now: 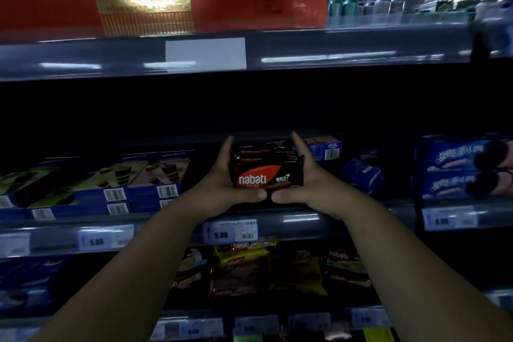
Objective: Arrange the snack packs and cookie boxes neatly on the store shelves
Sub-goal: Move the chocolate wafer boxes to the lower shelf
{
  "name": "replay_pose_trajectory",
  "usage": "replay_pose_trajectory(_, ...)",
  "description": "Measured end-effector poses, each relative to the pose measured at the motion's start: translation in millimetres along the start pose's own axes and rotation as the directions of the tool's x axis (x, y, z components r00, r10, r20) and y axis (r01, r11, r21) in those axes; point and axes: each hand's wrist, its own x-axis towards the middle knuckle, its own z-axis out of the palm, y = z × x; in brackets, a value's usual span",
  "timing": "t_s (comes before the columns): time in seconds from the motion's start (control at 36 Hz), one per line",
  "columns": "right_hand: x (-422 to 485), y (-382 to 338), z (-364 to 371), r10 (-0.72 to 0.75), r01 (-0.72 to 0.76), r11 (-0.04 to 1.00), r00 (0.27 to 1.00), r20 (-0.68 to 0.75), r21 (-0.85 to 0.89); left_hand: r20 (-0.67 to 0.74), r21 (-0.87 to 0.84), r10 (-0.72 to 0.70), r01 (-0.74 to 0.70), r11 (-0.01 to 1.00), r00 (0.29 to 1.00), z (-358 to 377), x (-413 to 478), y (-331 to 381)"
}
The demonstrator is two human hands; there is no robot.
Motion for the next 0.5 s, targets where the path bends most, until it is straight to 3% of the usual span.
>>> replay_pose_trajectory(0.08,3,0,2,0.014,-0.015,1.000,0.999,-0.045,-0.020,0.039,0.009,-0.065,0.065,0.998,0.997,3,1,1)
replay_pose_trajectory(0.22,1,6,2,-0.017,0.013,0.999,0.990,-0.143,-0.032,-0.108,-0.037,-0.055,0.052,0.998,0.993,0,2,-8)
replay_pose_trajectory(0.39,1,1,3,-0.052,0.069,0.996,0.957,-0.286,0.049,-0.255,-0.159,-0.023,-0.019,0.987,0.967,0,-6,3)
replay_pose_trajectory(0.5,-12,-13,12,-0.078,0.185,0.961,0.895,-0.440,0.205,-0.314,-0.214,0.002,-0.072,0.974,0.949,7,-18,19)
